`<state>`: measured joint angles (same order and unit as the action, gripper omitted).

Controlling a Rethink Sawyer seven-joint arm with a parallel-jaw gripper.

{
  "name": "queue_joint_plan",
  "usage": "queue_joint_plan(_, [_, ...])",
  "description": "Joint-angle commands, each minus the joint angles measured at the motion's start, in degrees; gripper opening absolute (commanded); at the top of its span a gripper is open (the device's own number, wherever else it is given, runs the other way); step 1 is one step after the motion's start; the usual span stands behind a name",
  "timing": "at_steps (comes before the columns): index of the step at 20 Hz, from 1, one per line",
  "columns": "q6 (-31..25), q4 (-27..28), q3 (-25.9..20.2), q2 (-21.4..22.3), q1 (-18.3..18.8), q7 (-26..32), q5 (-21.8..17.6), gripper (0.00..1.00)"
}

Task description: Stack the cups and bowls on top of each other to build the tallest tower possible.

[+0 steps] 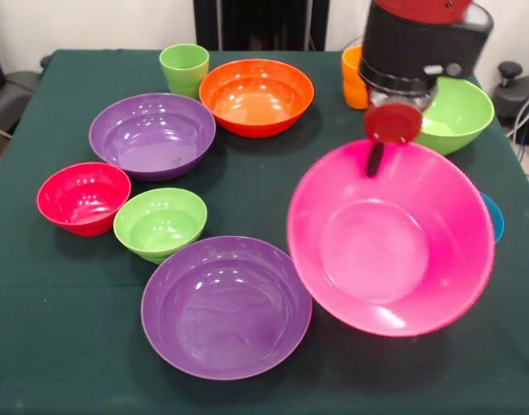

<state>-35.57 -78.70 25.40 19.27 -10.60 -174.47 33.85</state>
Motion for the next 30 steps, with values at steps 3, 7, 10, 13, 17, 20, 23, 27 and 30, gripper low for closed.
queue_joint_plan(3, [-9.9,-2.0,2.4,2.3,-0.7,-15.3,0.9,0.00])
queue_joint_plan(7, [-10.4,-0.4,5.2,0.5,-0.8,-16.6,0.6,0.00])
queue_joint_plan(10, [-13.7,0.6,5.7,0.6,-0.8,-19.0,1.7,0.00])
queue_joint_plan(13, [-16.0,1.8,6.0,0.3,-1.5,-22.9,3.5,0.00])
queue_joint_plan(17, [-17.8,2.5,5.8,-0.1,-2.0,-26.5,5.4,0.00])
queue_joint_plan(20, [-17.2,2.2,3.9,0.5,-1.9,-28.3,7.9,0.00])
queue_joint_plan(23, [-20.4,5.1,5.2,-0.4,-2.3,-32.6,8.3,0.00])
queue_joint_plan(27, [-21.9,7.2,6.7,-1.7,-2.6,-39.0,9.2,0.00])
queue_joint_plan(30, [-22.3,7.4,6.1,-1.4,-2.2,-39.9,9.5,0.00])
